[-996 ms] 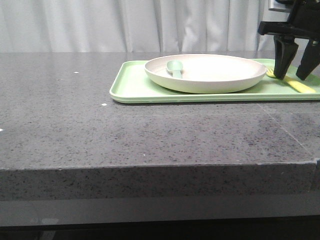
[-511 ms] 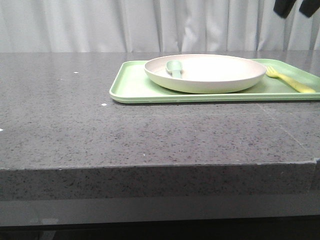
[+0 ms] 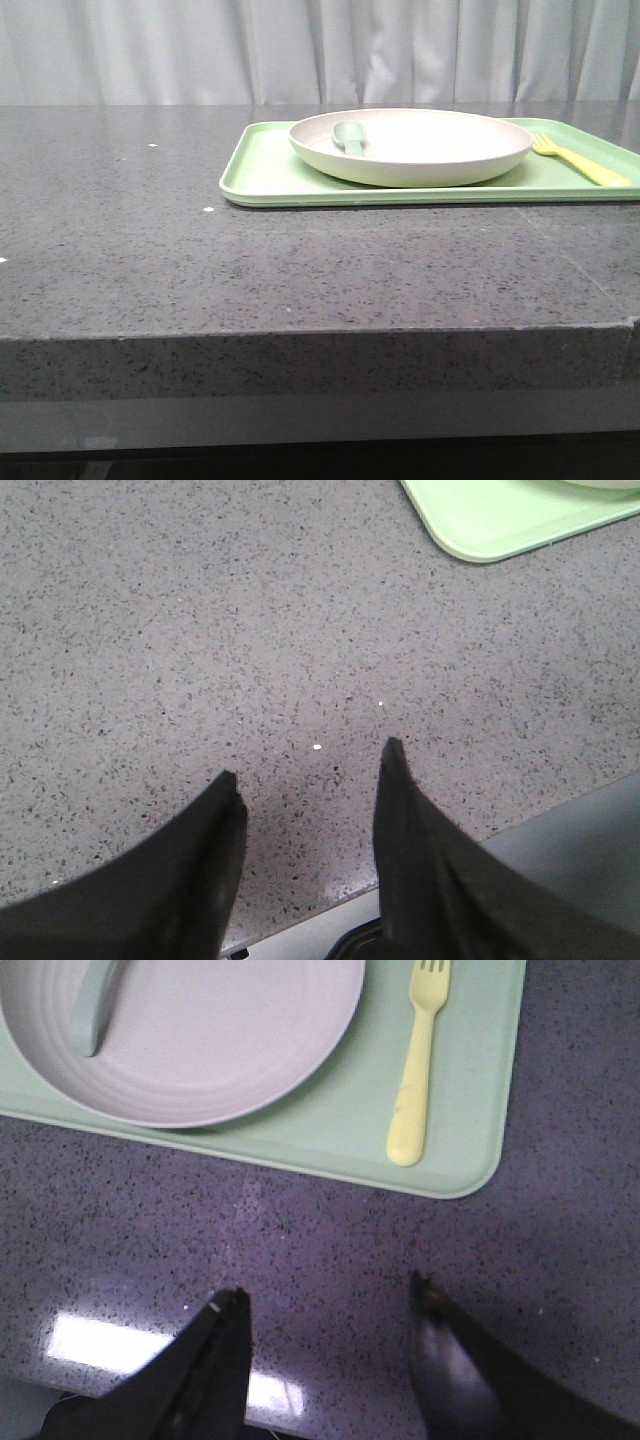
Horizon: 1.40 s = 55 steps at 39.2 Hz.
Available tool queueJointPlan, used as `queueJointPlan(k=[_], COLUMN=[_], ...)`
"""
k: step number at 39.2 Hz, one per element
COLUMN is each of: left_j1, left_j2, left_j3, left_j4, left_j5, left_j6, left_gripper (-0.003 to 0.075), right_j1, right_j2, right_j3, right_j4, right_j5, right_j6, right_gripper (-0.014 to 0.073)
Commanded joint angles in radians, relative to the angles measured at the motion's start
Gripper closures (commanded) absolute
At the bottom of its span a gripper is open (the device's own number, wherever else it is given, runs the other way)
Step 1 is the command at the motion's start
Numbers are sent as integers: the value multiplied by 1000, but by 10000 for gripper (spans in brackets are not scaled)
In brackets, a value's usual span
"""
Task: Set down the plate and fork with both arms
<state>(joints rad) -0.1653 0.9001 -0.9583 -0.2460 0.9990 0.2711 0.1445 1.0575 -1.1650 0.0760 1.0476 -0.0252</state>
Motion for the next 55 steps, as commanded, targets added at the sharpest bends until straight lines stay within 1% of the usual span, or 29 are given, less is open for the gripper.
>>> queueJointPlan(k=[1, 14, 20, 27, 30, 32, 33, 35, 38, 42, 45, 50, 55], left_j1=[2, 2, 2, 2, 2, 2, 2, 2, 2, 2, 2, 2, 2], left_j2=[-5, -5, -5, -5, -5, -5, -5, -5, -5, -5, -5, -5, -5], left_j3=[-26, -26, -26, -26, -26, -26, -26, -26, -26, -26, -26, -26, -26], left_j4=[-17, -17, -17, -17, -17, -17, -17, -17, -17, -17, -17, -15, 4], left_j5=[-46, -54, -54, -54, -54, -54, -54, -55, -55, -56, -60, -86, -121], left_j6=[-3, -3, -3, -3, -3, -3, -3, -3, -3, -3, -3, -27, -88], left_gripper=[415, 415, 415, 415, 416, 426, 438, 466, 556, 664, 736, 738, 738], right_j1=[-1, -1, -1, -1, -1, -1, -1, -1, -1, -1, -1, -1, -1], right_j2=[-114, -413, -469, -474, -474, -474, -474, -474, -474, -474, -474, -474, -474], right_j3=[56, 321, 366, 388, 393, 396, 396, 396, 396, 396, 396, 396, 396], right_j4=[-9, -10, -16, -19, -19, -19, -19, -19, -19, -19, -19, -19, -18], right_j5=[-105, -324, -346, -339, -339, -340, -339, -336, -336, -336, -334, -332, -333], right_j6=[-10, -10, -10, -10, -10, -10, -10, -10, -10, -10, -10, -10, -10], right_gripper=[200, 200, 200, 210, 260, 329, 349, 433, 554, 662, 661, 662, 662])
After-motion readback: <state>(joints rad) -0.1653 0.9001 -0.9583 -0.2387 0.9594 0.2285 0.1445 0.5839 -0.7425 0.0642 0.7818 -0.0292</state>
